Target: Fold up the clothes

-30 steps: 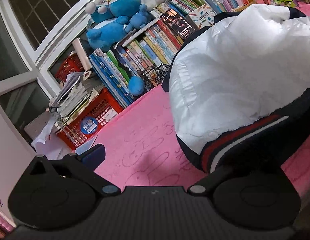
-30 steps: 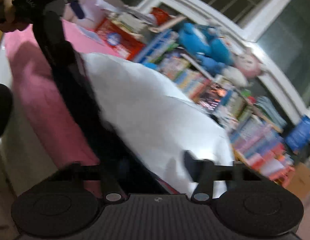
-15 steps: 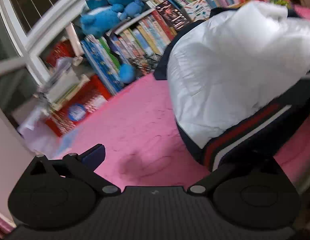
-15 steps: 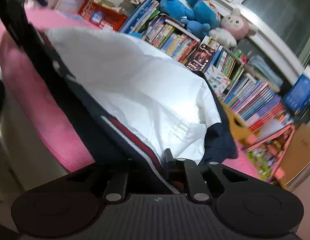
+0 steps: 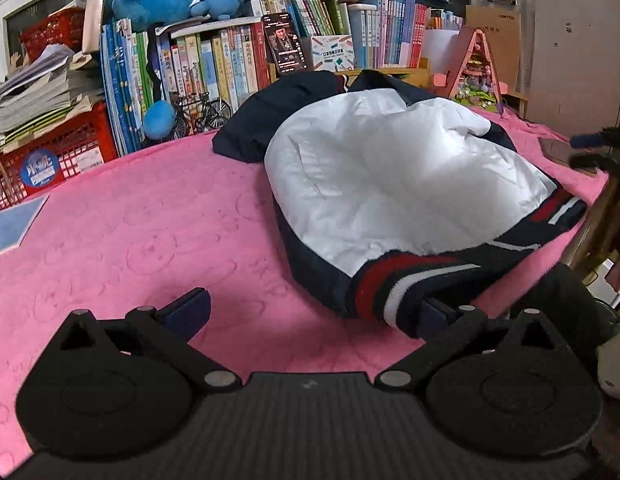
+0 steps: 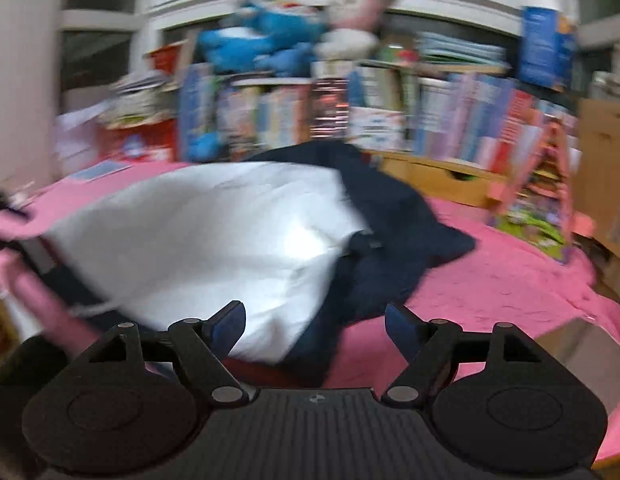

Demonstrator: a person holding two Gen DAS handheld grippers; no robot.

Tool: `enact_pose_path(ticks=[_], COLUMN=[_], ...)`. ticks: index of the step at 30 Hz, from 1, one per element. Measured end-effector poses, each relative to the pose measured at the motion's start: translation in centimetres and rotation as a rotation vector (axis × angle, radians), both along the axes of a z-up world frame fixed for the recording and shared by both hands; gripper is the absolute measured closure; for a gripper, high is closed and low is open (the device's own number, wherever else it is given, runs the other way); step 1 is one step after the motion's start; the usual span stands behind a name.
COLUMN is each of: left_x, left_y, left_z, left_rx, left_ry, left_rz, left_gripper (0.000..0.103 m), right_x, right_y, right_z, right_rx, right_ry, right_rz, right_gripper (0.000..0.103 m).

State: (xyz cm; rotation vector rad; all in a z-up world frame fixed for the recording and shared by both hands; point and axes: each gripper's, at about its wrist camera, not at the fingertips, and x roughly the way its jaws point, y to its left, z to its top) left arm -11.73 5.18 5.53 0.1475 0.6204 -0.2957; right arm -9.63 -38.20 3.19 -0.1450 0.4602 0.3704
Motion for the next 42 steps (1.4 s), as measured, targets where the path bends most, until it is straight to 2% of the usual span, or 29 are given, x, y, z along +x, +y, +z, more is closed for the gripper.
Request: enact_pose_path(ticks=[3,5,8,10,11,13,17,18,19,20,21,22,25,27,29,31,32,34,36,38,39,40,42], left_x=[-0.4,-0.5,-0.4,0.4,1.1,3.0,6.9,8.0,8.9,9.8,10.4,11.0,11.9,11.6,11.5,11.5,11.5,11.3,11.2,11.3,11.3,11.4,11.6], left_y=[0.9,1.9,3.8,4.3,4.0,2.2,-2.5,-4.0,-5.0,-6.0,-6.3,-6.5,-6.3,-5.7,-5.4,-5.3,-5.4,-5.6,-5.8,-6.1,-6.3,-6.3,-6.3], left_z=[1.0,2.4,4.8,6.0,6.3,5.9,2.7,1.6,0.4,-0.7,-1.6,-2.5,-4.4,-4.8,-4.9,-4.9,-4.9,-4.9,-4.9,-5.0,-5.0,-5.0,-4.9], left_rx=[-0.068,-0.152,-0.288,-0.327,-0.305,-0.208,-0.045,-0.011,0.022,0.054,0.064,0.069,0.054,0.023,0.01,0.006,0.007,0.012,0.017,0.02,0.019,0.016,0.011], left_ry=[-0.017,-0.052,-0.123,-0.155,-0.157,-0.166,-0.167,-0.155,-0.135,-0.114,-0.092,-0.071,-0.016,-0.005,0.001,0.008,0.008,0.004,0.0,0.001,0.002,0.004,0.008], left_rz=[-0.01,-0.019,-0.015,0.027,0.067,0.129,0.171,0.175,0.18,0.184,0.184,0.183,0.171,0.16,0.146,0.134,0.129,0.12,0.113,0.108,0.108,0.108,0.11], left_gripper=[0.0,0.0,0.0,0.0,0.0,0.0,0.0,0.0,0.0,0.0,0.0,0.0,0.0,0.0,0.0,0.0,0.0,0.0,0.0,0.0,0.0,0.0,0.0], right_x=[3.9,7.0,13.1,17.1,18.9,22.4,29.1,30.5,31.6,32.3,32.8,32.7,31.0,29.3,27.4,26.5,26.3,25.7,24.7,22.9,22.0,21.1,19.5], right_y=[1.5,3.2,5.5,7.1,8.0,10.0,13.3,13.4,13.3,13.0,12.5,11.1,6.7,2.3,-2.7,-7.5,-9.5,-12.5,-13.7,-12.8,-12.0,-10.7,-7.3], right_z=[0.2,0.5,0.8,0.9,0.8,0.4,-0.7,-1.0,-1.3,-1.5,-1.6,-1.3,0.8,2.8,4.5,4.9,4.6,3.1,1.8,1.2,1.0,1.1,1.5], right_rx=[-0.043,-0.071,-0.062,-0.057,-0.054,-0.076,-0.162,-0.175,-0.188,-0.203,-0.21,-0.188,-0.184,-0.164,-0.104,-0.093,-0.091,-0.074,-0.076,-0.103,-0.116,-0.127,-0.124], right_ry=[-0.053,-0.095,-0.097,-0.095,-0.078,-0.061,-0.041,-0.017,0.015,0.047,0.077,0.085,0.0,-0.063,-0.065,-0.011,0.054,0.208,0.314,0.321,0.309,0.293,0.255], right_rz=[-0.069,-0.115,-0.167,-0.197,-0.192,-0.202,-0.272,-0.292,-0.306,-0.337,-0.37,-0.407,-0.496,-0.614,-0.727,-0.824,-0.846,-0.88,-0.888,-0.839,-0.8,-0.738,-0.608], right_gripper=[0.026,0.025,0.019,0.018,0.018,0.017,0.011,0.019,0.034,0.086,0.097,0.098,0.099,0.099,0.099,0.098,0.095,0.083,0.046,0.033,0.032,0.031,0.019])
